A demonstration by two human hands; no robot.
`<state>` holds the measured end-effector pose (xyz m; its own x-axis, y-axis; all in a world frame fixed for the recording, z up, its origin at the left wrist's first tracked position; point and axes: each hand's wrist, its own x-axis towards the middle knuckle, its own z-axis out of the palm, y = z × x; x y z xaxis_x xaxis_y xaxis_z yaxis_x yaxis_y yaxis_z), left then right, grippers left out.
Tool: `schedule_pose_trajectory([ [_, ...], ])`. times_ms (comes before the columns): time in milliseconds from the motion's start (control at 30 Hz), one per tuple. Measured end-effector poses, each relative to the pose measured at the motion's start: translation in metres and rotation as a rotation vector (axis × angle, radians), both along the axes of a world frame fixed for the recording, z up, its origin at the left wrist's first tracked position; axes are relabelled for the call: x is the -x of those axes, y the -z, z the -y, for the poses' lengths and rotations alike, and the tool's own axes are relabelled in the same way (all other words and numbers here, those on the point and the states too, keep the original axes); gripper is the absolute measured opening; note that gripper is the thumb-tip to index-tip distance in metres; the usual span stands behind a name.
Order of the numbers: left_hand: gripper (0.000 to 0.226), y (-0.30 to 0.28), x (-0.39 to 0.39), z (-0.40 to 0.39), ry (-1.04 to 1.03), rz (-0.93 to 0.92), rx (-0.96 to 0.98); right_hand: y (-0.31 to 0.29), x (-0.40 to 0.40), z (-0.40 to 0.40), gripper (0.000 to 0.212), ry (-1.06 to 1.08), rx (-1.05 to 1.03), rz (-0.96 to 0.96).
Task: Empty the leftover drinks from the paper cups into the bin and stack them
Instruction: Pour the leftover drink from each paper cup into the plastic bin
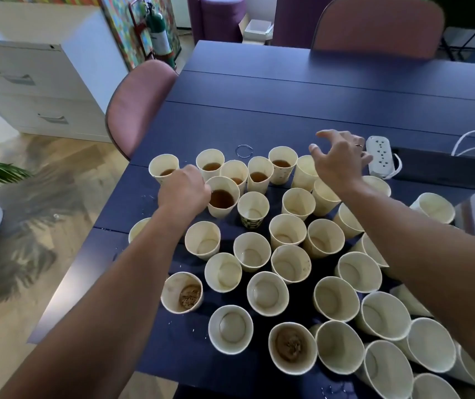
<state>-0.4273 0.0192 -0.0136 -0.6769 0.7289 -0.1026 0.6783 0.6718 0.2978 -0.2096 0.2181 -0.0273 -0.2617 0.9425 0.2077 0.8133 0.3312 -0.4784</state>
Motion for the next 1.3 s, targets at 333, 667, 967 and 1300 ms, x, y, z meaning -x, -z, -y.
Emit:
schedule_pose_trajectory([
  [333, 0.021, -0.099, -0.057, 0.004, 0.101, 0.074, -0.205, -0.053, -0.012, 0.080, 0.088, -0.819, 0.450, -0.118],
  [667, 0.030, -0.164, -0.164, -0.004, 0.271, 0.241, -0.290, -0.083, -0.084, 0.112, 0.068, -0.585, 0.380, -0.476],
  [967, 0.053, -0.177, -0.242, -0.015, 0.378, 0.467, -0.537, -0.115, -0.193, 0.122, 0.064, -0.344, 0.226, -0.621],
  [1300, 0.037, -0.136, -0.331, -0.028, 0.670, 0.478, -0.382, -0.137, -0.324, 0.110, 0.075, -0.074, 0.033, -0.416],
])
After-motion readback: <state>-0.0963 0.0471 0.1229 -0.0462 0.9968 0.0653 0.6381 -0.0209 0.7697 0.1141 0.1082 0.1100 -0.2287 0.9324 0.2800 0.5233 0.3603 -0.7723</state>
